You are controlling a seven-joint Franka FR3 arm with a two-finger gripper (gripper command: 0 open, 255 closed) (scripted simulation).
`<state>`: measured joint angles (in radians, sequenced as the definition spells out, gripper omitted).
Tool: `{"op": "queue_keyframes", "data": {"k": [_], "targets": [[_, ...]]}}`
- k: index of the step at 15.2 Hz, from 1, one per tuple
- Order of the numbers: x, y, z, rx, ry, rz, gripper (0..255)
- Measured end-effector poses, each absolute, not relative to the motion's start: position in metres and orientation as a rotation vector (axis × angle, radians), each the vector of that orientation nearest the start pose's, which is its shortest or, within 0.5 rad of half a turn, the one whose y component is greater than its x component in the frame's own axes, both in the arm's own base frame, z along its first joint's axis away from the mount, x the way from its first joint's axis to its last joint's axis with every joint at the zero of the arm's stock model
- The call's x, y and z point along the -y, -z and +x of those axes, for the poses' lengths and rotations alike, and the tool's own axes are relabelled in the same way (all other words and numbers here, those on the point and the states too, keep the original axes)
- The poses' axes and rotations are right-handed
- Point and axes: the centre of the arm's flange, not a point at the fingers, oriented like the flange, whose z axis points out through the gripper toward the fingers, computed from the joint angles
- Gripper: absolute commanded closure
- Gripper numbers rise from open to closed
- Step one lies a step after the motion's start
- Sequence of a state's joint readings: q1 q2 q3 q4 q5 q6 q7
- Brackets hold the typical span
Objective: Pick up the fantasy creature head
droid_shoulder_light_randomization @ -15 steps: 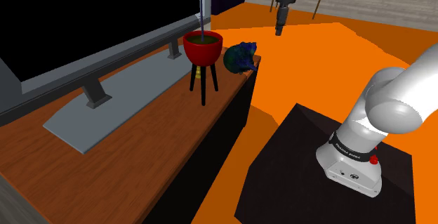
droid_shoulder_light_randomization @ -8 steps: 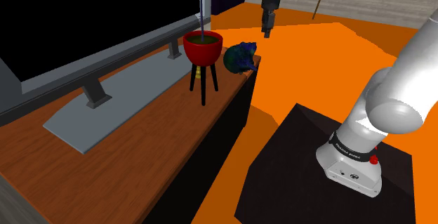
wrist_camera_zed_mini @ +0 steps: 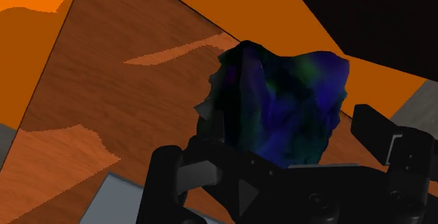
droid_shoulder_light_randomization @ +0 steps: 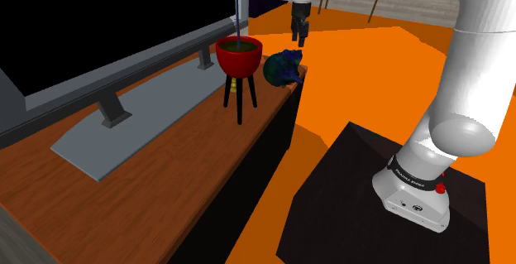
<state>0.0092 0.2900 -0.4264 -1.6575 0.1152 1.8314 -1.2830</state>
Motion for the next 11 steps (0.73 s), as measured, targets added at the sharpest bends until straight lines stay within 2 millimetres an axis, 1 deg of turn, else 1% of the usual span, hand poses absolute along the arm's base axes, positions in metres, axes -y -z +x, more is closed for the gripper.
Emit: {"op": "queue_keyframes", "data": {"k": [3,8,9,11], "targets": [[0.226,-0.429,0.598,1.289,-0.104,-2.795,0],[0.226,-0.404,0.599,1.293,-0.104,-2.793,0],[0.226,-0.402,0.599,1.293,-0.104,-2.793,255],[0.226,-0.401,0.599,1.293,-0.103,-2.793,255]]}}
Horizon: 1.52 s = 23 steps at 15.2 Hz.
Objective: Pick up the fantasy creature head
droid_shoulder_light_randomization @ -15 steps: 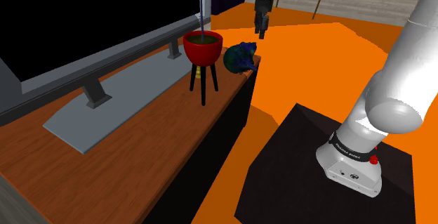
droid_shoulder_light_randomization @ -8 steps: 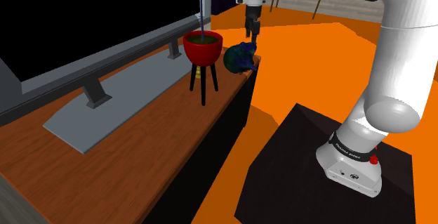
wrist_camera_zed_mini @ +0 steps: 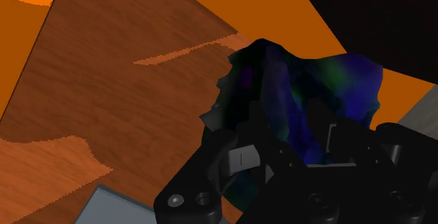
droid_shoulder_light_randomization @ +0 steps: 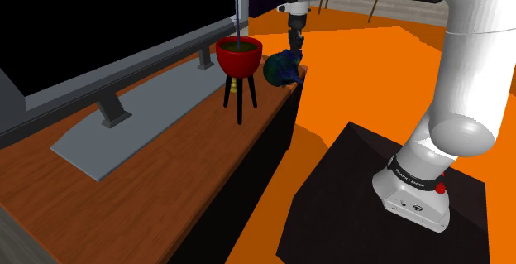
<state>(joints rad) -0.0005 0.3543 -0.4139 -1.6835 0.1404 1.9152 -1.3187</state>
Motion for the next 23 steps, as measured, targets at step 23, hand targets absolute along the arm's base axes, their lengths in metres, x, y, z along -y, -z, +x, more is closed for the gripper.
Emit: {"op": "queue_keyframes", "data": {"k": [23], "targets": [[0.226,-0.471,0.598,1.293,-0.107,-2.791,255]]}}
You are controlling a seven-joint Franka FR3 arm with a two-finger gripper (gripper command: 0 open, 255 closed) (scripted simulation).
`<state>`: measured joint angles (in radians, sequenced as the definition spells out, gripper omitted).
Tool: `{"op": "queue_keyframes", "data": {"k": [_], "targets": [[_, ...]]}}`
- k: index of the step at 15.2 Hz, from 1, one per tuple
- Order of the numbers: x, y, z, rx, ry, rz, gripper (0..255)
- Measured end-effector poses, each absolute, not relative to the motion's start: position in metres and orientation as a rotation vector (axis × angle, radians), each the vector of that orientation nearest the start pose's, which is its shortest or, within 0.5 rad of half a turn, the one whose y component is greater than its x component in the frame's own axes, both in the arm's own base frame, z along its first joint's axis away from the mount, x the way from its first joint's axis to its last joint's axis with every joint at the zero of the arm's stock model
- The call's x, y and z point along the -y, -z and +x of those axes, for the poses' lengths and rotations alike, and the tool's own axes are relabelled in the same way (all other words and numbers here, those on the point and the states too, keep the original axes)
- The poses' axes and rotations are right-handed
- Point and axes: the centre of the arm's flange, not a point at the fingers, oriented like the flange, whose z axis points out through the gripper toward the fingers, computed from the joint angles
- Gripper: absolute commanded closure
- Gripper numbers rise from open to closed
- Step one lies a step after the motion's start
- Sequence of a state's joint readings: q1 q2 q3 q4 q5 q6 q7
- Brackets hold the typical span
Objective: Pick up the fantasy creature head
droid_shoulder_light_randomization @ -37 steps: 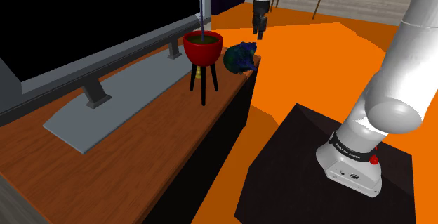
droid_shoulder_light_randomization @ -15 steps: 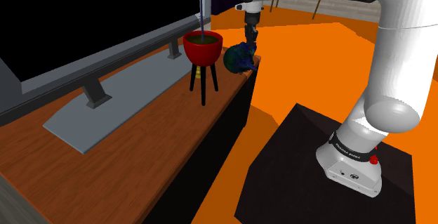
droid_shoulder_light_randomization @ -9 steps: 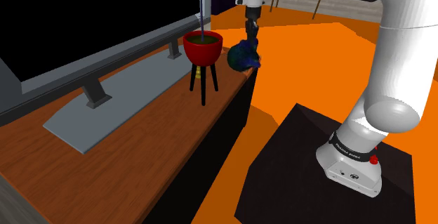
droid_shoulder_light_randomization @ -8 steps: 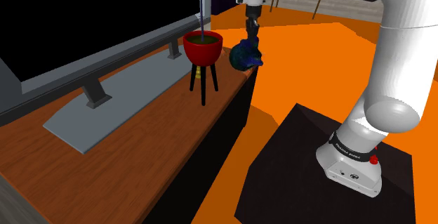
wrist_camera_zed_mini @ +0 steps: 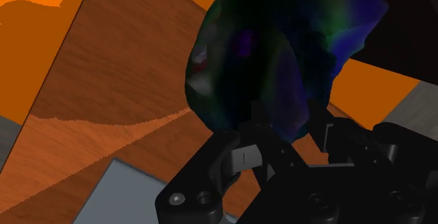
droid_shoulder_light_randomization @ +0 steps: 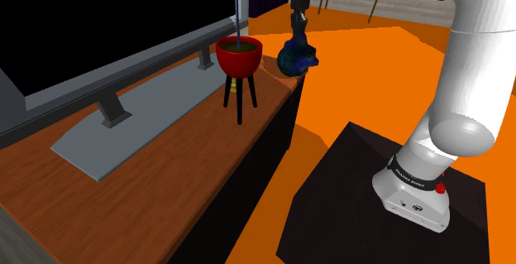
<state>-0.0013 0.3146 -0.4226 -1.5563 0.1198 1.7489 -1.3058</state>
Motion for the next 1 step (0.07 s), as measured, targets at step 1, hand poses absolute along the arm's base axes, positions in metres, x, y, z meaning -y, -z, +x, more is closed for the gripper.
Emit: {"op": "queue_keyframes", "data": {"k": [1], "targets": [[0.2257,-0.4746,0.5982,1.293,-0.107,-2.791,255]]}}
